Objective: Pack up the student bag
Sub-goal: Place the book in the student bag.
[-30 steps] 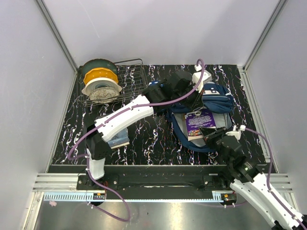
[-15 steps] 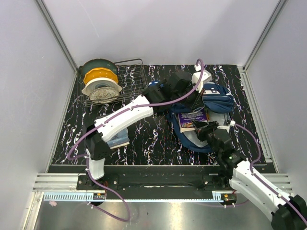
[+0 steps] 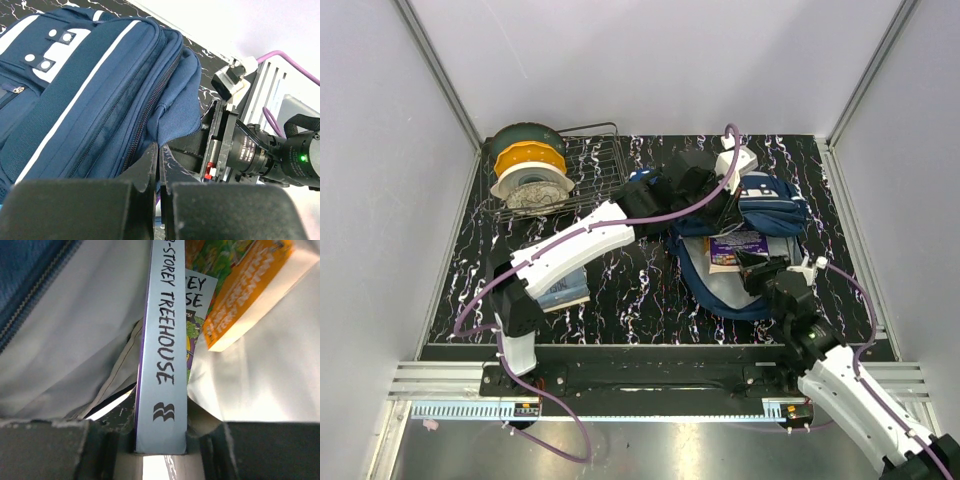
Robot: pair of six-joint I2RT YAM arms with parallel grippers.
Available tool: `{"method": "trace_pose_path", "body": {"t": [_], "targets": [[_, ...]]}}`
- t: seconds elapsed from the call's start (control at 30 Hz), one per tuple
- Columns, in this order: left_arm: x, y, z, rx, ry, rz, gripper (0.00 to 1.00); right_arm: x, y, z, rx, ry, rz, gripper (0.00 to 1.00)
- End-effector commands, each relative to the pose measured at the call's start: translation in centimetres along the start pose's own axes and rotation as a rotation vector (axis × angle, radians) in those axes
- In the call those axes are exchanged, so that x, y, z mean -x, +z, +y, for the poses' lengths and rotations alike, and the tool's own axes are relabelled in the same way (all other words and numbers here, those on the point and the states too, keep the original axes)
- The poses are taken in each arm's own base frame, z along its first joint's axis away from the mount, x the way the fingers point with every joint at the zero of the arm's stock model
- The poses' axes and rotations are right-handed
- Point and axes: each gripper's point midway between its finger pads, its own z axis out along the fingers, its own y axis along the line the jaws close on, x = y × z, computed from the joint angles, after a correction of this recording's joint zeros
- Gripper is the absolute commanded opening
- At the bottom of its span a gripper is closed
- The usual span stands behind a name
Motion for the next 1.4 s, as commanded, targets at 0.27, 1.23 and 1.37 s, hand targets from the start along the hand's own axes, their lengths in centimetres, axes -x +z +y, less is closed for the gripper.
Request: {"method": "trace_pose_path", "body": {"t": [0.27, 1.23, 1.37], "targets": [[8.0, -4.8, -2.4, -0.055, 0.057, -0.263, 0.0, 2.5, -3.2, 2.4, 0.046, 0.037, -0.07, 0.0], [8.4, -5.4, -2.6, -0.089, 0.022, -0.276, 0.0, -3.4, -1.2, 5.0, 0.102, 0.169, 0.221, 0.0], [8.2, -5.8, -2.7, -0.092, 0.026, -0.276, 0.0, -0.9, -1.7, 3.3, 0.042, 0.105, 0.09, 0.0]]}}
